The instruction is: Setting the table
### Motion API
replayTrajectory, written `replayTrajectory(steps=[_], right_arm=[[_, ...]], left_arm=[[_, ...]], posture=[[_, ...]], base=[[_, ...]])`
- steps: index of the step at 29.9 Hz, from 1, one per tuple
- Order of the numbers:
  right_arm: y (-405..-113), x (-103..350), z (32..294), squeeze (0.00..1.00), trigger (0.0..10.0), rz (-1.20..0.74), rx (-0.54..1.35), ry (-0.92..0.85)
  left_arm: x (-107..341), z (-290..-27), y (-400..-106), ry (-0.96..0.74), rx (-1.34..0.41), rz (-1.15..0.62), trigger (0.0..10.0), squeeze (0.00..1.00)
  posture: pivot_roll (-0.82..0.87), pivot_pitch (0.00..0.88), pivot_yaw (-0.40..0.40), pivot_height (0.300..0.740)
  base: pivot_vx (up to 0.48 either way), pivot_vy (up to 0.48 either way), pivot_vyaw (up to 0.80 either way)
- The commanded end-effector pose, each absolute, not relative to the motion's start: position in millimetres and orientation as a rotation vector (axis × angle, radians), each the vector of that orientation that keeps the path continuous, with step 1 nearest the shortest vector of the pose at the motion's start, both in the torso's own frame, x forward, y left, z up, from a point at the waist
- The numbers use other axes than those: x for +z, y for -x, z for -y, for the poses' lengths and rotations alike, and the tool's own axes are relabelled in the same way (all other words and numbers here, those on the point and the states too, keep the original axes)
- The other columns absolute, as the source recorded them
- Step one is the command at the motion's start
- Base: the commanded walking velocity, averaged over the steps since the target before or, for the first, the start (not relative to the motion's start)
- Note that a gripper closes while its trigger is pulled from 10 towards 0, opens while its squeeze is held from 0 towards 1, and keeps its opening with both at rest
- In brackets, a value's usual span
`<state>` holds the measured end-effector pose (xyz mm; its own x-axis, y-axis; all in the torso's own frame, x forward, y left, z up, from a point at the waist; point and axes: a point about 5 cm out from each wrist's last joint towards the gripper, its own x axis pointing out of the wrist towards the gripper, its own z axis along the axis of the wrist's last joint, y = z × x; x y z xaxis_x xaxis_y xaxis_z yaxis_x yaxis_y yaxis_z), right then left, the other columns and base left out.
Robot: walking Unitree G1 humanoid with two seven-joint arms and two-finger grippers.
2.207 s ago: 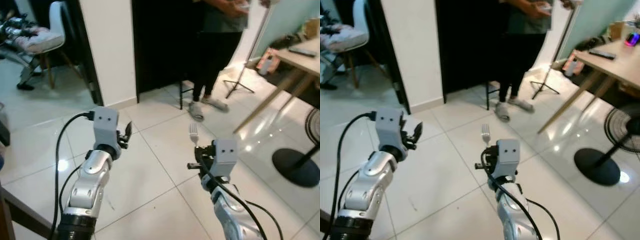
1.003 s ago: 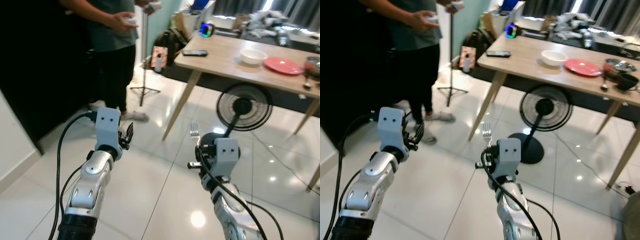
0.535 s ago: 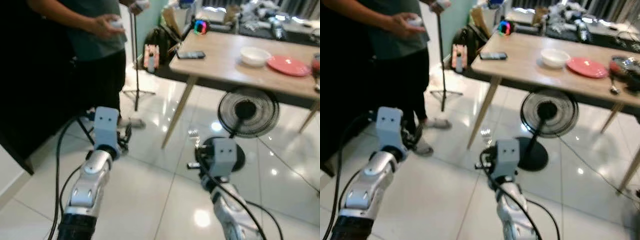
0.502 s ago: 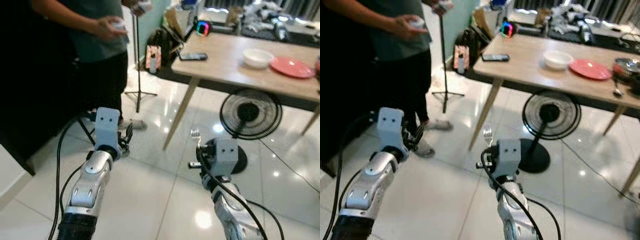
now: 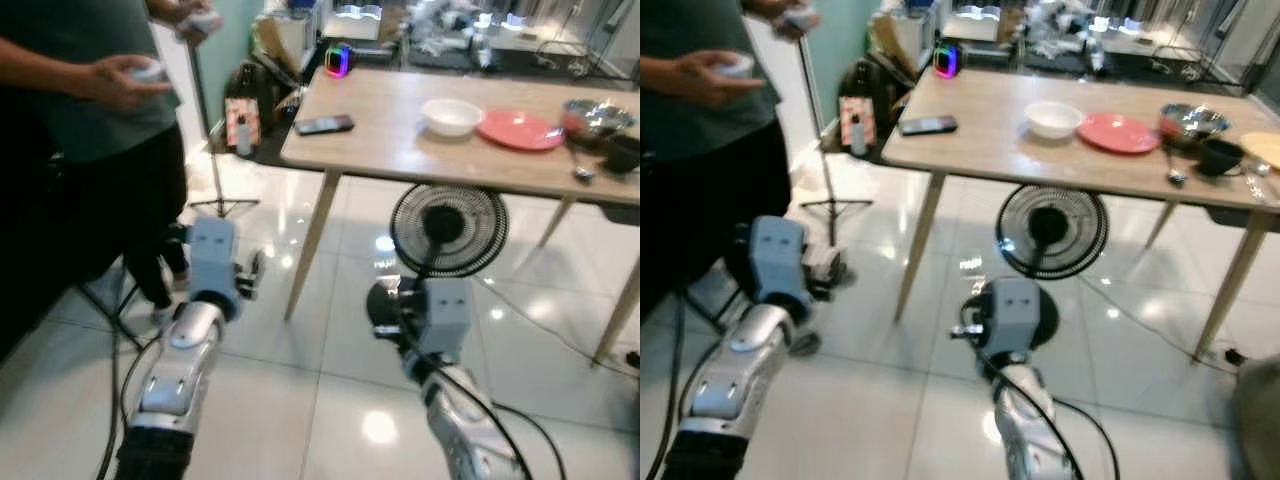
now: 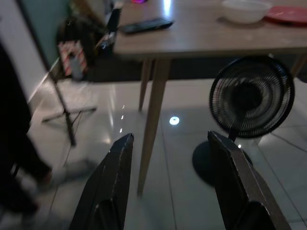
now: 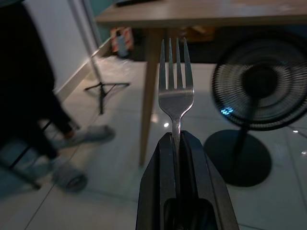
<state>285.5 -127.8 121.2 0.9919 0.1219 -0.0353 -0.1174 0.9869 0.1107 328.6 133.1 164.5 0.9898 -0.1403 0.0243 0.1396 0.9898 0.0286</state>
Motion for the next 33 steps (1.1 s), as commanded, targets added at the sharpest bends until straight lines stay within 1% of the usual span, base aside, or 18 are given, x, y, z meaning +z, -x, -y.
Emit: replayTrajectory(steps=[1,10,33], right_arm=[[-284.1,118.5,121.4,0.00,10.0,-0.055,0.136,-0.121],[-285.2,119.4,120.9,0.00,10.0,-0.048,0.134,-0.121],[-285.2,121.7,120.6,0.00,10.0,-0.030,0.127,-0.120]], left_arm=[[159.8,-141.6,-327.6,-0.030,-0.115,0.008,10.0,0.00],[160.5,-142.3,-328.4,-0.033,-0.114,0.009,10.0,0.00],[161.2,-143.0,-327.5,-0.034,-0.110,0.010,10.0,0.00]], posture=[[-0.05,0.000,0.069,0.740],[-0.05,0.000,0.072,0.740],[-0.04,0.000,0.073,0.740]], base=[[0.480,0.000,-0.80],[0.480,0.000,-0.76],[0.480,0.000,0.00]])
